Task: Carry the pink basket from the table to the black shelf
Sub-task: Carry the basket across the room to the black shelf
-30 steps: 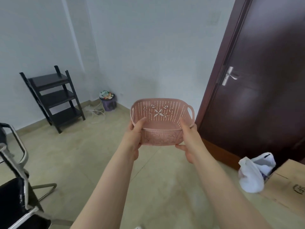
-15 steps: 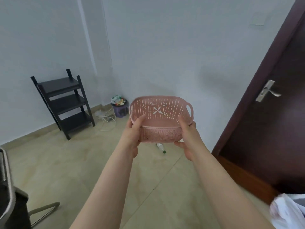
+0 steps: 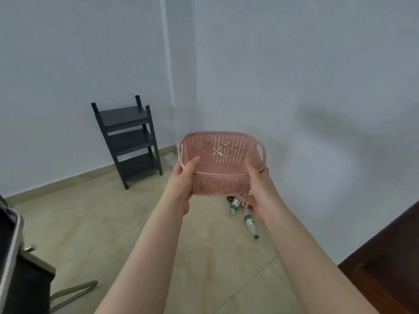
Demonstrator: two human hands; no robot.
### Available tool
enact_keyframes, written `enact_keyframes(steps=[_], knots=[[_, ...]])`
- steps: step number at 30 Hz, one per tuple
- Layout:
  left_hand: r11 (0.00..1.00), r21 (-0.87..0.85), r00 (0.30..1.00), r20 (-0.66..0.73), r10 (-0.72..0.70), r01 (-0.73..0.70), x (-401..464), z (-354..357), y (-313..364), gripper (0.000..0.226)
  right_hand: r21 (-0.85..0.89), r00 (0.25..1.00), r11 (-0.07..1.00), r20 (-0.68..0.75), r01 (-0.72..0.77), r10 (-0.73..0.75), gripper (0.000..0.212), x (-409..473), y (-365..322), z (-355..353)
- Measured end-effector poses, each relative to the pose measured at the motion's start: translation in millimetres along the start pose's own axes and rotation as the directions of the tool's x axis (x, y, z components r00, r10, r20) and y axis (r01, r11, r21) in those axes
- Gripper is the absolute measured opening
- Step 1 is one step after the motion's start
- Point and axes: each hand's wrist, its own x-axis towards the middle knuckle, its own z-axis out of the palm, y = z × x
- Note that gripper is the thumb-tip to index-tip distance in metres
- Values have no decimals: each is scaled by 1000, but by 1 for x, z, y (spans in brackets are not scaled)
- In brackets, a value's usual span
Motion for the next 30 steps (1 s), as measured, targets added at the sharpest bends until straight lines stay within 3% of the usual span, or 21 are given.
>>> enact_keyframes(steps=[8,17,21,30], knots=[[996,-27,991,-102,83,-86,94,27,38,46,13,989,1000,146,19,-20,69,113,-56,30],[991,-64,973,-207,102,-117,173,13,64,47,-10,960,1000,279,1,2,84,193,-79,87],[989,-82,967,-237,98,-120,216,-3,74,44,-12,955,1000,298,-7,10,91,232,-81,121],[984,-120,962,-256,95,-129,346,-50,118,46,-43,955,999,296,-1,14,72,335,-101,227]])
